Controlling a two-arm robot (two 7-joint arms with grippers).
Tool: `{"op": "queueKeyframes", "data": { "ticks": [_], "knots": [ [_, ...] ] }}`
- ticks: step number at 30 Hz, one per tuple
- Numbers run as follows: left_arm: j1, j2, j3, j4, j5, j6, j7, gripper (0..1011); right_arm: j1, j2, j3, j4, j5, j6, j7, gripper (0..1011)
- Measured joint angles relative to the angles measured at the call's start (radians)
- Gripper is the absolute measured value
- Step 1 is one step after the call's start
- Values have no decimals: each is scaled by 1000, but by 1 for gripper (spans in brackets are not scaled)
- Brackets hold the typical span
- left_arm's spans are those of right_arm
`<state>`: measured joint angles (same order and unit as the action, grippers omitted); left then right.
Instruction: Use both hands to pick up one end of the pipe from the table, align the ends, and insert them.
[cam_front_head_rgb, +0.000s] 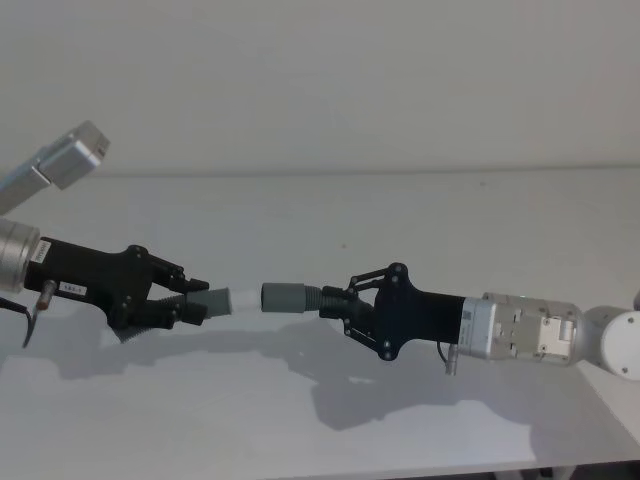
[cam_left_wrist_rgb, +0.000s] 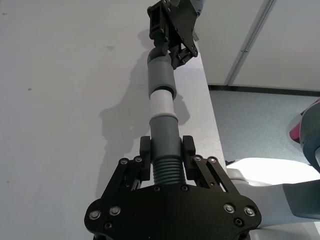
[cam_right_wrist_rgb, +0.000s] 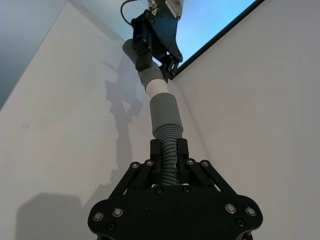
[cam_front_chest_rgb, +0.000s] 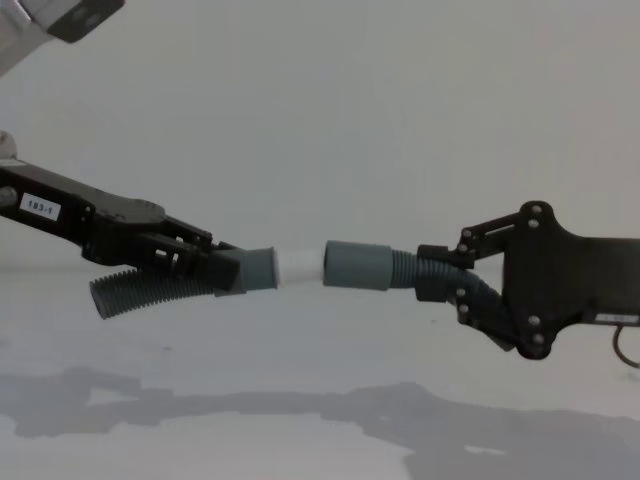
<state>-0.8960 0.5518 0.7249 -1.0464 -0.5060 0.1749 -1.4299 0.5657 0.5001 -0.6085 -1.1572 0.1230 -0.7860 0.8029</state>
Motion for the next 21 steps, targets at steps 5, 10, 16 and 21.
{"op": "queueKeyframes", "data": {
  "ticks": [5, 10, 16, 21],
  "knots": [
    [0, 0, 0, 0, 0, 0, 0, 339, -2, 2, 0, -10, 12, 8, 4, 162],
    [0, 0, 0, 0, 0, 0, 0, 339, -3, 3, 0, -17, 20, 12, 9, 161],
    [0, 0, 0, 0, 0, 0, 0, 339, -8, 5, -6, -32, 35, 19, 21, 162],
    [0, 0, 0, 0, 0, 0, 0, 339, -10, 7, -13, -41, 45, 22, 33, 155]
  ]
}}
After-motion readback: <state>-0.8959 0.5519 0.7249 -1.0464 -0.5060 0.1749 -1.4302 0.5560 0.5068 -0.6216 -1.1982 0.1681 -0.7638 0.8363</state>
